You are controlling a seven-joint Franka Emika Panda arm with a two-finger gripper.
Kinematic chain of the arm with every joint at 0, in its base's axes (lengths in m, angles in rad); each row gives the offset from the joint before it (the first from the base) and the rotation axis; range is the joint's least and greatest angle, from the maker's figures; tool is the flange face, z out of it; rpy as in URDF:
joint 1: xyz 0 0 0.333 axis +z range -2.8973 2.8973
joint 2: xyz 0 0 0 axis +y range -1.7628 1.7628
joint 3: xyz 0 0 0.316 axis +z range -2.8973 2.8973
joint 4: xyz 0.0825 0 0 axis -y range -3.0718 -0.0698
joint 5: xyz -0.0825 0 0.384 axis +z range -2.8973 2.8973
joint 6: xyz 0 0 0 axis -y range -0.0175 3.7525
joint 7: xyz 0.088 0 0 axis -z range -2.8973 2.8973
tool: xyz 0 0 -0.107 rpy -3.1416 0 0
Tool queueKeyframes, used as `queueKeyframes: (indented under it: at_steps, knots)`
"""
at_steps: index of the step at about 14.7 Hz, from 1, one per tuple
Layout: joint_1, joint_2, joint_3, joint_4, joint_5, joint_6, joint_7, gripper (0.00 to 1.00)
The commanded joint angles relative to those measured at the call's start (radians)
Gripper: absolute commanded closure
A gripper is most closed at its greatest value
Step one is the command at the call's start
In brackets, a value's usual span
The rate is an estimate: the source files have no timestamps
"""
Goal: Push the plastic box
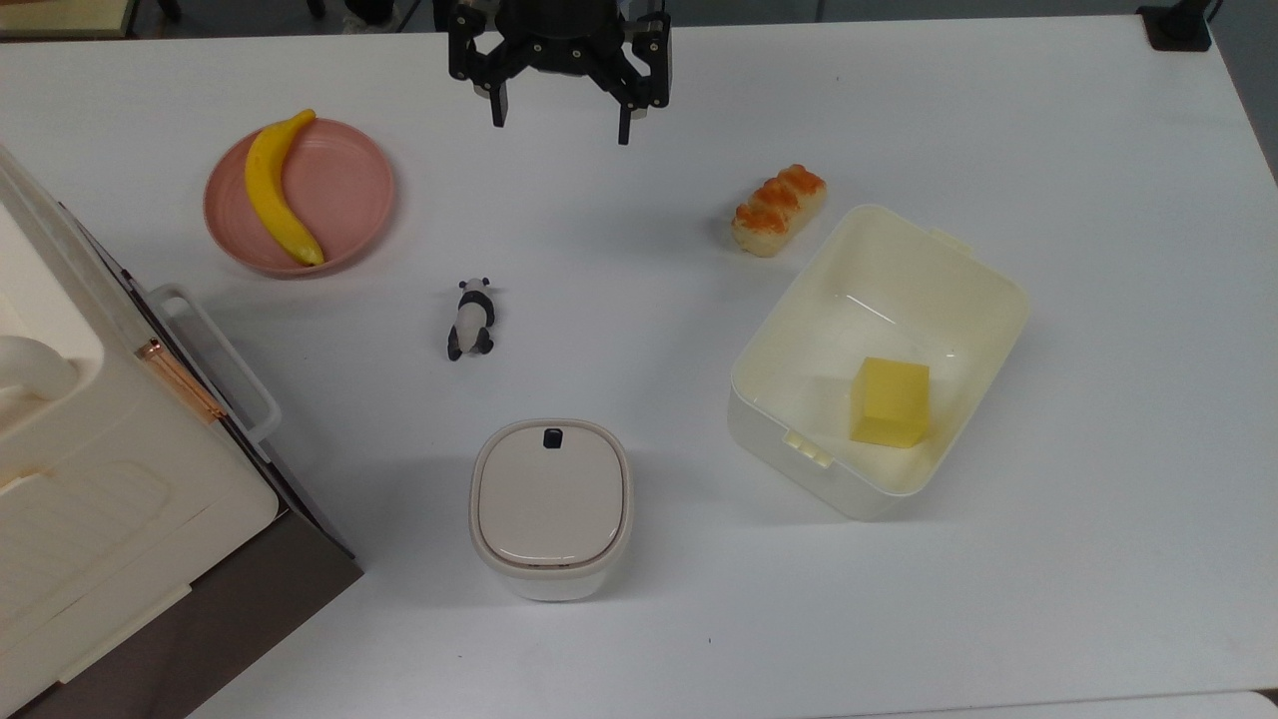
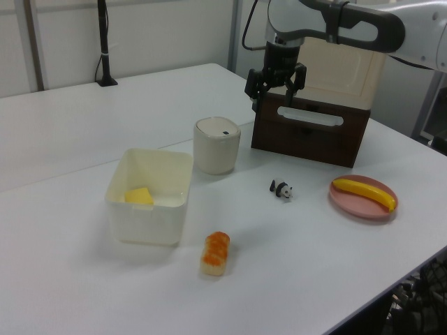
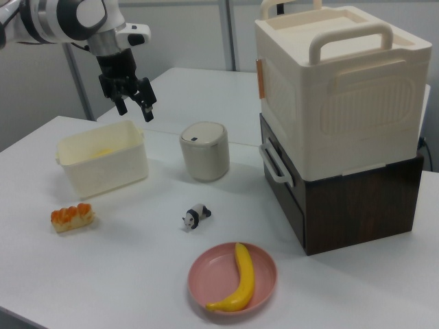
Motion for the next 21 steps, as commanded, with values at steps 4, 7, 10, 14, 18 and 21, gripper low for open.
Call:
queueKeyframes:
  at_steps: [4, 7, 10, 14, 18, 21]
  knots:
    - [0.000, -0.014, -0.002, -0.024, -0.010, -0.018, -0.063, 0.00]
    - [-0.002, -0.015, -0.002, -0.024, -0.004, -0.020, -0.065, 0.00]
    - [-0.002, -0.015, -0.002, -0.024, -0.003, -0.020, -0.065, 0.00]
    - [0.000, -0.015, -0.002, -0.026, 0.000, -0.020, -0.065, 0.00]
    - [-0.002, -0.015, -0.003, -0.026, 0.002, -0.020, -0.066, 0.00]
    - [-0.002, -0.015, -0.003, -0.026, 0.002, -0.020, -0.056, 0.00]
